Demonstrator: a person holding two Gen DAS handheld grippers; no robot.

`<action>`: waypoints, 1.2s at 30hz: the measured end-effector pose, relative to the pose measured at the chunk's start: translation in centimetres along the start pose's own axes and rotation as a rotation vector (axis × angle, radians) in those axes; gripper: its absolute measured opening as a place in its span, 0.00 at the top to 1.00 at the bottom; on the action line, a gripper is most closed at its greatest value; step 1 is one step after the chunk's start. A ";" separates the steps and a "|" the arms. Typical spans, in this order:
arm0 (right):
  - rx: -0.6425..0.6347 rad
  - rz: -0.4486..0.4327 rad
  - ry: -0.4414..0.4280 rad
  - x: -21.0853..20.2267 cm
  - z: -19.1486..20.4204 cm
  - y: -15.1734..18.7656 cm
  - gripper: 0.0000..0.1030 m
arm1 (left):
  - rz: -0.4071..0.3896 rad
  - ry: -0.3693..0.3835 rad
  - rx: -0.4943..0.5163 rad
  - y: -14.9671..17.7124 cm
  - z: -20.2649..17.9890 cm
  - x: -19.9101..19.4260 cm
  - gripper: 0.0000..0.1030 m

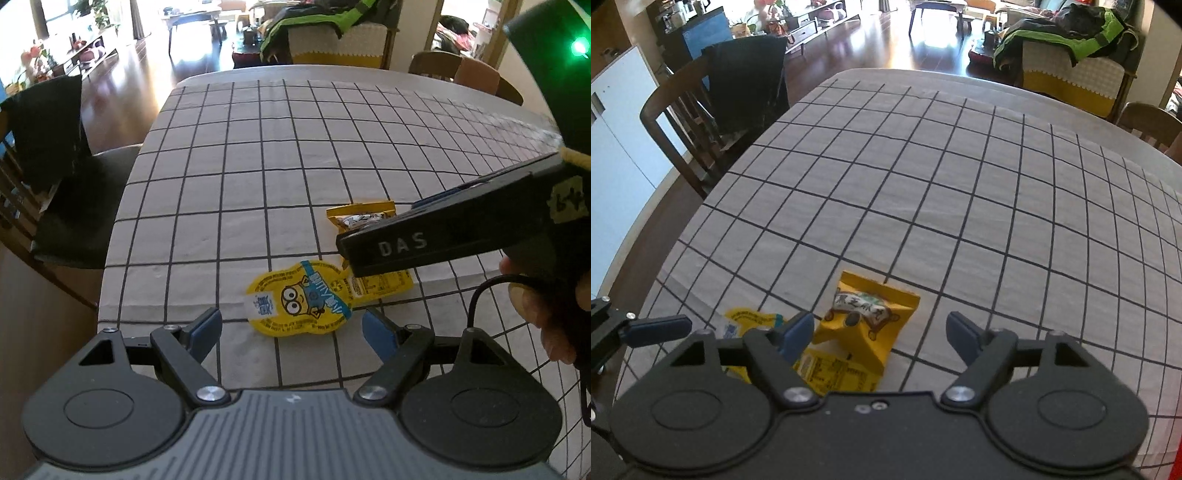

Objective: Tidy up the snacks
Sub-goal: 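Grasp the yellow candy with the right gripper while the left grasps the yellow cartoon-printed pouch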

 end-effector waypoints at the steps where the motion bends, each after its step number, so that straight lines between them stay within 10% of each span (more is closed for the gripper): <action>1: 0.002 0.005 -0.002 0.2 0.0 0.0 0.30 | 0.002 0.000 0.003 -0.1 -0.1 0.1 0.19; 36: 0.072 -0.030 0.039 -1.1 -4.0 2.2 0.58 | -0.002 0.026 -0.052 0.0 1.0 1.2 0.31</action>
Point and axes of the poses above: each gripper's, at about its wrist camera, not at the fingertips, and x roughly the way its jaws point, z to its left, y to its underside, the point moved 7 cm from there along x, roughly the way its jaws point, and after that the axes turned 15 degrees about y, right-handed, at the moved point
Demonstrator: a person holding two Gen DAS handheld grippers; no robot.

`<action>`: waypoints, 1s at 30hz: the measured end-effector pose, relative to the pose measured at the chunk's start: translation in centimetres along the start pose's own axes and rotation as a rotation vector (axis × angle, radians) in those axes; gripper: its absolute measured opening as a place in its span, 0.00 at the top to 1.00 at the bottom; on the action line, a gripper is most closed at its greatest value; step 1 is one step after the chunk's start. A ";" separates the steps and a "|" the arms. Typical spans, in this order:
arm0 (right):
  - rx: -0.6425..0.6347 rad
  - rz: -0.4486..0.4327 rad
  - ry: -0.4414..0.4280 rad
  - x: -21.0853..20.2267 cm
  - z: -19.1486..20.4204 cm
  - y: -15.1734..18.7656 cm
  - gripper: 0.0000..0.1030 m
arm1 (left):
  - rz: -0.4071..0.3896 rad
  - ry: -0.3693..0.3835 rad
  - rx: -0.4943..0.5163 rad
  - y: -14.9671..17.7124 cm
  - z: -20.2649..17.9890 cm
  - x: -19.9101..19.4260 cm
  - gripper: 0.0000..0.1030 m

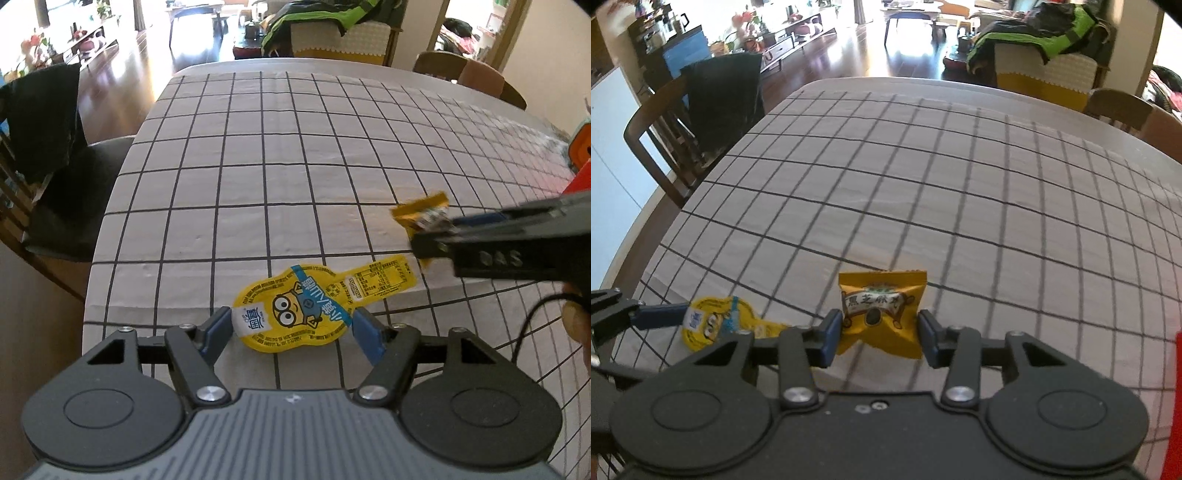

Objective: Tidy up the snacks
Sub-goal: 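Grasp the yellow candy with the right gripper while the left grasps the yellow cartoon-printed pouch, then carry the yellow candy and cartoon pouch over the red box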

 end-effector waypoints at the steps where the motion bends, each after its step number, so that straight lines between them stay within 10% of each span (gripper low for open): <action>1: 0.001 0.001 0.002 -0.1 -0.3 0.3 0.58 | -0.003 0.000 -0.005 0.1 0.0 -0.2 0.31; 16: 0.070 -0.025 0.031 -6.4 -5.5 4.1 0.58 | -0.068 0.017 -0.061 1.8 -1.5 -4.0 0.31; 30: 0.169 -0.113 0.043 -13.7 -12.4 6.7 0.58 | -0.129 0.076 0.031 -0.4 -10.8 -7.2 0.31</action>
Point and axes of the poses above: each gripper's, at about its wrist camera, not at the fingertips, and x roughly the way its jaws point, z to its left, y to its underside, the point moved 7 cm from there along x, roughly the way its jaws point, and after that the axes turned 15 degrees about y, right-handed, at the moved point
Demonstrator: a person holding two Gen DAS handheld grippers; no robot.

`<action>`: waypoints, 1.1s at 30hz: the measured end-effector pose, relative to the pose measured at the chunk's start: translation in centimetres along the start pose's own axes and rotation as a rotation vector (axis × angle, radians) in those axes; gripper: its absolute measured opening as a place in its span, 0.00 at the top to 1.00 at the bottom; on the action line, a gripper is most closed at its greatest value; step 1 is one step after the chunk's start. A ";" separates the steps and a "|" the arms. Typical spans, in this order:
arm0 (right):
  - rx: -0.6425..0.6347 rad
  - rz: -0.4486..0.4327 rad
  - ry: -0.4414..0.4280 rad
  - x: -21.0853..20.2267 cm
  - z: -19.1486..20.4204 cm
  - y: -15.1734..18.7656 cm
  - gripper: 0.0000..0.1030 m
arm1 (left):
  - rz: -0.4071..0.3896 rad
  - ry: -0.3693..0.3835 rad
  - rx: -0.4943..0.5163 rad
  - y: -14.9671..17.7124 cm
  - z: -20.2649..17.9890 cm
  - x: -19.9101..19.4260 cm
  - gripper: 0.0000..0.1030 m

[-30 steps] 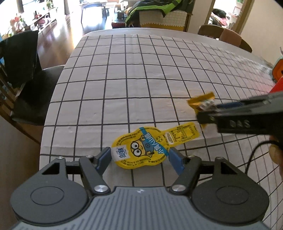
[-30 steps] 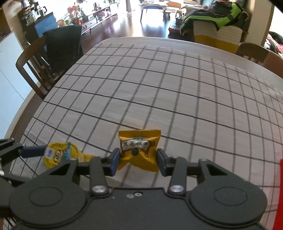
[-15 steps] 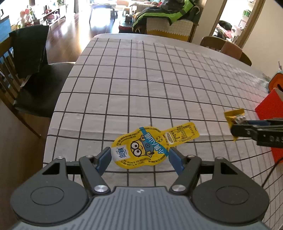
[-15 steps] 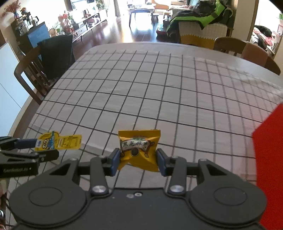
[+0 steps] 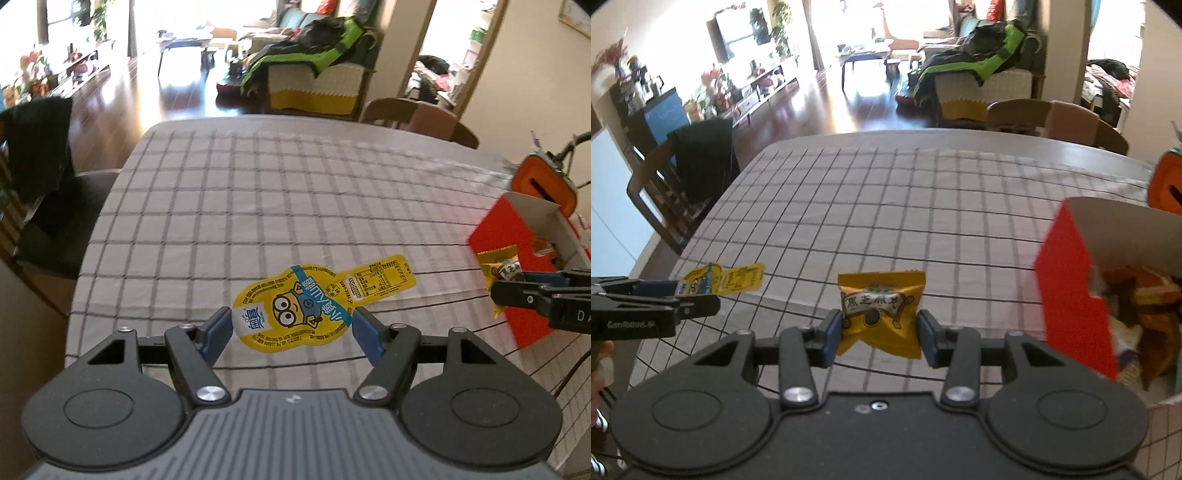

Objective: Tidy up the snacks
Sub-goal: 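Carry the yellow candy and cartoon pouch over the red box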

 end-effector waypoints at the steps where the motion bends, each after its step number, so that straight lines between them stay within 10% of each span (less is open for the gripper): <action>1: 0.009 -0.008 0.001 -0.4 -0.8 0.0 0.58 | -0.004 0.008 0.009 -0.3 -1.0 0.1 0.31; 33: 0.189 -0.038 0.146 0.8 -28.0 1.9 0.58 | 0.079 0.125 0.300 -4.9 -28.8 14.1 0.31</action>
Point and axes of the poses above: each gripper's, at about its wrist camera, not at the fingertips, and x roughly the way its jaws point, z to its left, y to its underside, the point moved 7 cm from there along x, roughly the way its jaws point, and after that the axes turned 15 degrees about y, right-handed, at the moved point
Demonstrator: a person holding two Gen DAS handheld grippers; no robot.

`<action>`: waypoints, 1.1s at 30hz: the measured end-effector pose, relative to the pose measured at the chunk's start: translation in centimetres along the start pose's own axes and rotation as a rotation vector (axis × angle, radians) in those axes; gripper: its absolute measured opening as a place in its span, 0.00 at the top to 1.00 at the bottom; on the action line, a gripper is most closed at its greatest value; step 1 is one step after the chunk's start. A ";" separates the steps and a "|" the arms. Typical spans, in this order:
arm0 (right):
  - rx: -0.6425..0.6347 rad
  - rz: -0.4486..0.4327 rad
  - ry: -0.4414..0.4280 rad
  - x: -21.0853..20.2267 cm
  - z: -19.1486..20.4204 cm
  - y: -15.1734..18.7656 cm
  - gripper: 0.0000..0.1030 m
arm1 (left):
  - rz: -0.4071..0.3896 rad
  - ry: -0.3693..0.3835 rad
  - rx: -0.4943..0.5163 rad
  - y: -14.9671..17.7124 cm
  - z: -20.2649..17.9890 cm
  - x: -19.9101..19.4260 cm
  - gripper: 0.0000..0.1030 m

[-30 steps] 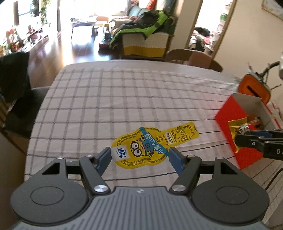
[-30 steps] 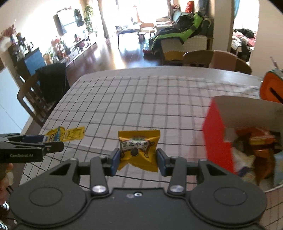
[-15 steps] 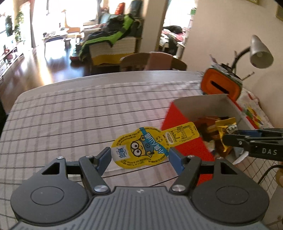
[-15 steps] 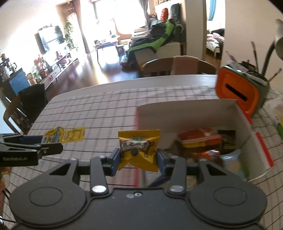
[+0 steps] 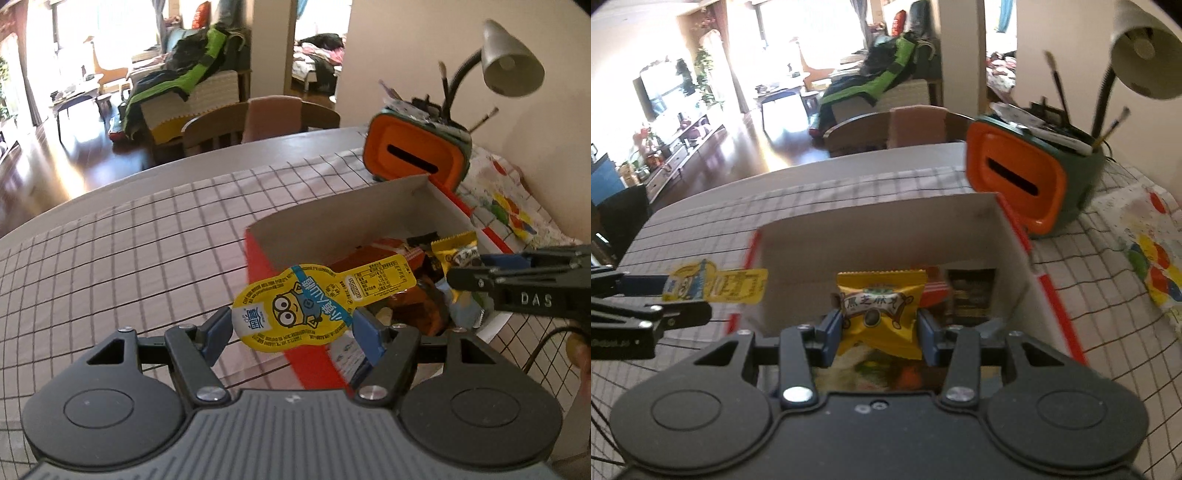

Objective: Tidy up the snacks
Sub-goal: 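Carry the yellow candy and cartoon pouch over the red box, then open both grippers to drop the candy and pouch into the box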

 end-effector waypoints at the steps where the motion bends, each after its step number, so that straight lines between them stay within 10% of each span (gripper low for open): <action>1: 0.003 0.004 0.004 0.3 -0.6 -0.1 0.58 | 0.007 -0.002 0.013 0.0 -0.4 0.4 0.31; 16: -0.030 0.050 0.003 5.3 -3.0 -0.1 0.59 | 0.148 -0.024 0.173 0.1 -5.3 7.6 0.31; 33: -0.024 0.065 -0.066 5.7 -3.8 0.6 0.59 | 0.198 -0.011 0.112 0.6 -5.1 8.9 0.30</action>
Point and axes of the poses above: each gripper's, at about its wrist camera, not at the fingertips, and x roughly the way its jaws point, z to its left, y to its underside, the point moved 7 cm from there along x, roughly the way its jaws point, and after that the axes turned 15 degrees about y, right-handed, at the moved point
